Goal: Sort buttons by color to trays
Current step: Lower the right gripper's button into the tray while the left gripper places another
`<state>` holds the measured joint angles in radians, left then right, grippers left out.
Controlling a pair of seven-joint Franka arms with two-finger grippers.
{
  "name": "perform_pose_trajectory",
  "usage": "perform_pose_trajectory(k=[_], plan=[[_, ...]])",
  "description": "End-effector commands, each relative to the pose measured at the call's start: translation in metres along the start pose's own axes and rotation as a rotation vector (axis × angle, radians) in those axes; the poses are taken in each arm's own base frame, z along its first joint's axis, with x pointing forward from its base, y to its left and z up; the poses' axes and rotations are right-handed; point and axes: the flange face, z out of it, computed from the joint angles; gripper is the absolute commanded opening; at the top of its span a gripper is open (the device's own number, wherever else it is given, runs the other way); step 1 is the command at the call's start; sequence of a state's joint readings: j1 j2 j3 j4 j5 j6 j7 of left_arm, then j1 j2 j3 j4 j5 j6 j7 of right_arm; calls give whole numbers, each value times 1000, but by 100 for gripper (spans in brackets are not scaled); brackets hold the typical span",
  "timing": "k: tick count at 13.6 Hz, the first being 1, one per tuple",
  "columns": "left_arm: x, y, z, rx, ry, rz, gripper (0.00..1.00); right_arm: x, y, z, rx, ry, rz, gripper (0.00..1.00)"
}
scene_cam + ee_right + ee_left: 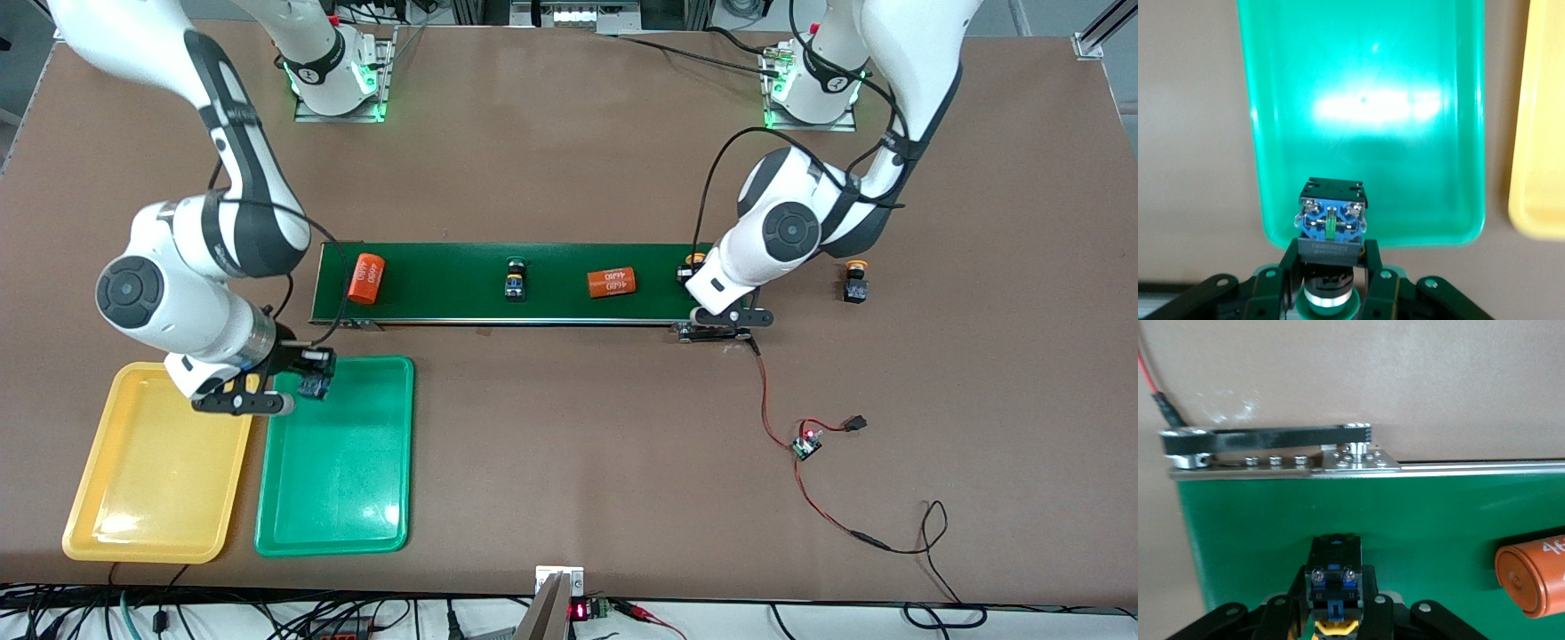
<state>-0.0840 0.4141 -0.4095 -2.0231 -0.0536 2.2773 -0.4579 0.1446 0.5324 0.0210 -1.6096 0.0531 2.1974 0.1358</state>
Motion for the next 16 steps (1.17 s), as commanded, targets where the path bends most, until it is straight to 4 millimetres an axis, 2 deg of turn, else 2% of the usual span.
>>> perform_pose_trajectory(k=[1, 2, 5, 6, 7, 8, 10, 11, 13, 16], plan=[[3, 1, -16, -17, 18, -12, 100, 19, 12, 41, -27, 64, -49, 4], [3, 0, -26, -20, 34, -17, 100, 20, 21, 57, -53, 71, -62, 5], [0, -11, -73, 7, 34, -32, 100, 21, 24, 89, -65, 93, -65, 13], [1, -20, -86, 24, 11, -44, 100, 20, 25, 95, -66, 90, -61, 20], [3, -27, -99, 42, -8, -54, 100, 20, 26, 100, -66, 87, -59, 32], [6, -41, -104, 61, -43, -76, 100, 18, 26, 105, -65, 88, -58, 52], [20, -88, -112, 99, -35, -137, 100, 17, 31, 114, -67, 89, -54, 78], [24, -104, -111, 127, -33, -116, 100, 16, 32, 116, -68, 84, -53, 88], [35, -147, -113, 181, -29, -24, 100, 17, 35, 111, -67, 89, -49, 100], [45, -204, -111, 183, -56, 99, 100, 9, 23, 76, -57, 75, 18, 100]])
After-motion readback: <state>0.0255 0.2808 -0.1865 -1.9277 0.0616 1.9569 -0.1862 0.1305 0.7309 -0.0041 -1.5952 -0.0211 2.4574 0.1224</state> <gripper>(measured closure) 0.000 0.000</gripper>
